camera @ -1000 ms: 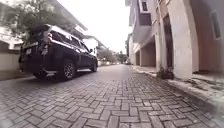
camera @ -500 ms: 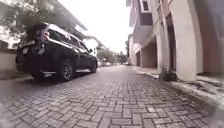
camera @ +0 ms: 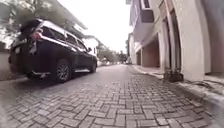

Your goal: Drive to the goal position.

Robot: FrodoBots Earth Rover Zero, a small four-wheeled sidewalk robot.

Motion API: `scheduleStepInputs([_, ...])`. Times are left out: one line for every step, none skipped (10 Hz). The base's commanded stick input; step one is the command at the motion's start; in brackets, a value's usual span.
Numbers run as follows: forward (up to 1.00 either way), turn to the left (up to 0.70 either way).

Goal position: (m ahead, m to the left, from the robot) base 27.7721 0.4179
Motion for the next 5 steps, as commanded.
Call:
scheduleStepInputs([0.50,-0.42])
scheduleStepInputs([0.50,-0.50])
scheduleStepInputs([0.50,-0.46])
scheduleStepInputs([0.50,-0.17])
scheduleStepInputs([0.50,0.00])
